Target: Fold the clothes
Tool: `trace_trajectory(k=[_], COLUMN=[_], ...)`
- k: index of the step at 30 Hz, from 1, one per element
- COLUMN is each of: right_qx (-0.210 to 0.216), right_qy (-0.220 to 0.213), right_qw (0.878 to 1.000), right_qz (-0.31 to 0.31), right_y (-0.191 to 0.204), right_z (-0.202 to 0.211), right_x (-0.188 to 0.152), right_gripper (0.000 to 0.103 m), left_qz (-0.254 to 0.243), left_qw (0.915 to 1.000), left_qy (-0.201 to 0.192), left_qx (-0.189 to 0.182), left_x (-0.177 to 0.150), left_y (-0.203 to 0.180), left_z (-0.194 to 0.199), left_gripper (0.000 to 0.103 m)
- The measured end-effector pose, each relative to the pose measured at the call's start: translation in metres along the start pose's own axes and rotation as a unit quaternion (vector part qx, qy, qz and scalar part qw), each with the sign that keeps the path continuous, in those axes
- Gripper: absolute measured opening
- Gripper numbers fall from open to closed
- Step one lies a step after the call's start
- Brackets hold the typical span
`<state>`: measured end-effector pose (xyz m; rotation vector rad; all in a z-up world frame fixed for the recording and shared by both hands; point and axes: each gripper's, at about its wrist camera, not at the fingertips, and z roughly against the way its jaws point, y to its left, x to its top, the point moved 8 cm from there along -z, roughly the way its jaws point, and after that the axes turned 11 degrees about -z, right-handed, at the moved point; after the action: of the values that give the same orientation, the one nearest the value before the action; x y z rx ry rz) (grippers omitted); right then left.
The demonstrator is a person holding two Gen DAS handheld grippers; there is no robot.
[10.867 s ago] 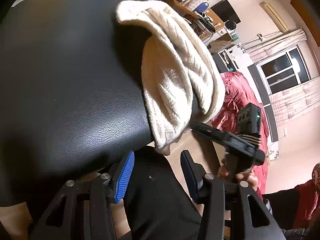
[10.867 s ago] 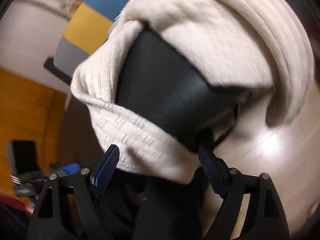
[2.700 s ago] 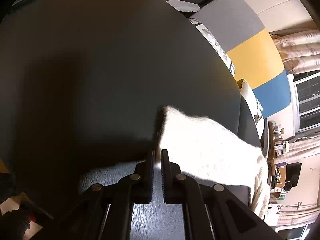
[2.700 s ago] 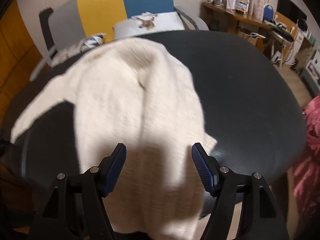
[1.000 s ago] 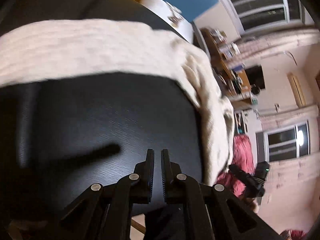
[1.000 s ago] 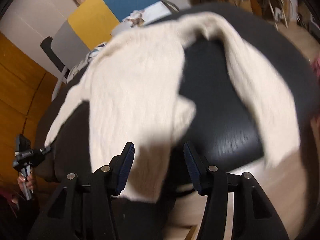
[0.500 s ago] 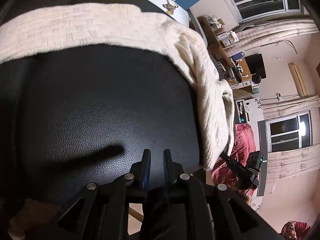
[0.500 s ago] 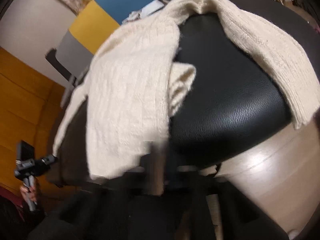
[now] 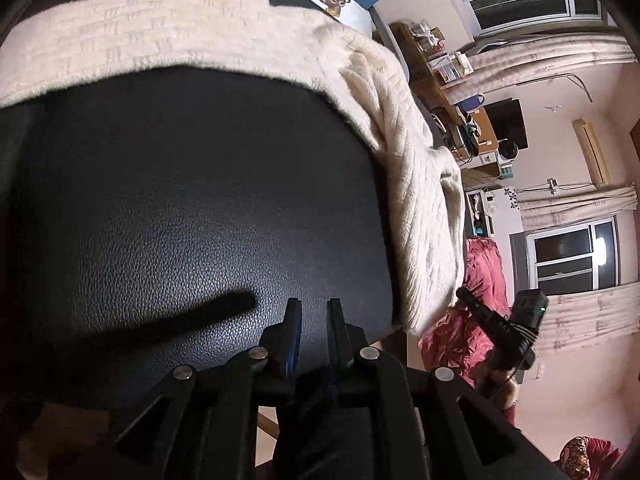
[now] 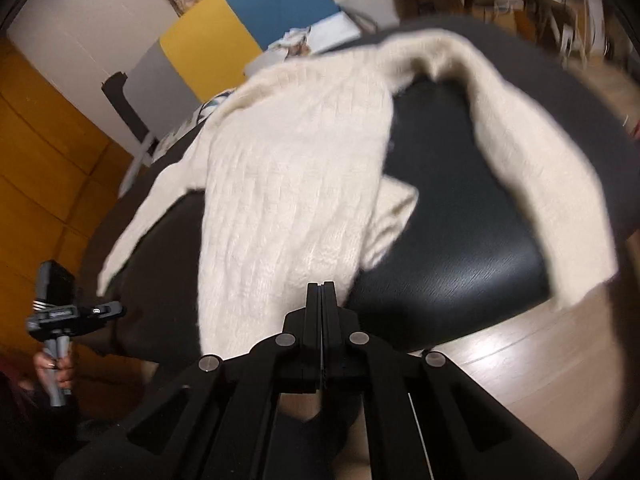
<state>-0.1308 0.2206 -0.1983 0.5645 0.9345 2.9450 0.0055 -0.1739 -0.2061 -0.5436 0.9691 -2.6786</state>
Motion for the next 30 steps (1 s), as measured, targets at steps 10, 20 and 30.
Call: trace_trajectory(k=[10, 20, 30], right_qx=[0.144, 0.045, -0.281], right_qy=[0.013, 0.041, -0.137], right_qw=[0.978, 0.998, 0.909], right_qz=[-0.154, -0.012, 0.277], right_y=[-0.042, 0.019, 0.092], right_z=[-0.023, -0.03, 0.069], right_x=[-0.011, -0.027, 0.064], right_gripper=[0.056, 0.004, 0.0], left_qz=[0.01, 0.002, 0.005], left_qw=[0.9998, 0.9998, 0.9997], left_qy=[0.006, 0.019, 0.021], left_qx=[0.014, 0.005, -0.012], left_x=[0.0, -0.003, 0.0], left_y=[0.006, -0.006, -0.007], left_z=[0.0, -0.015, -0.024], left_gripper=[0.01, 0.01, 0.01])
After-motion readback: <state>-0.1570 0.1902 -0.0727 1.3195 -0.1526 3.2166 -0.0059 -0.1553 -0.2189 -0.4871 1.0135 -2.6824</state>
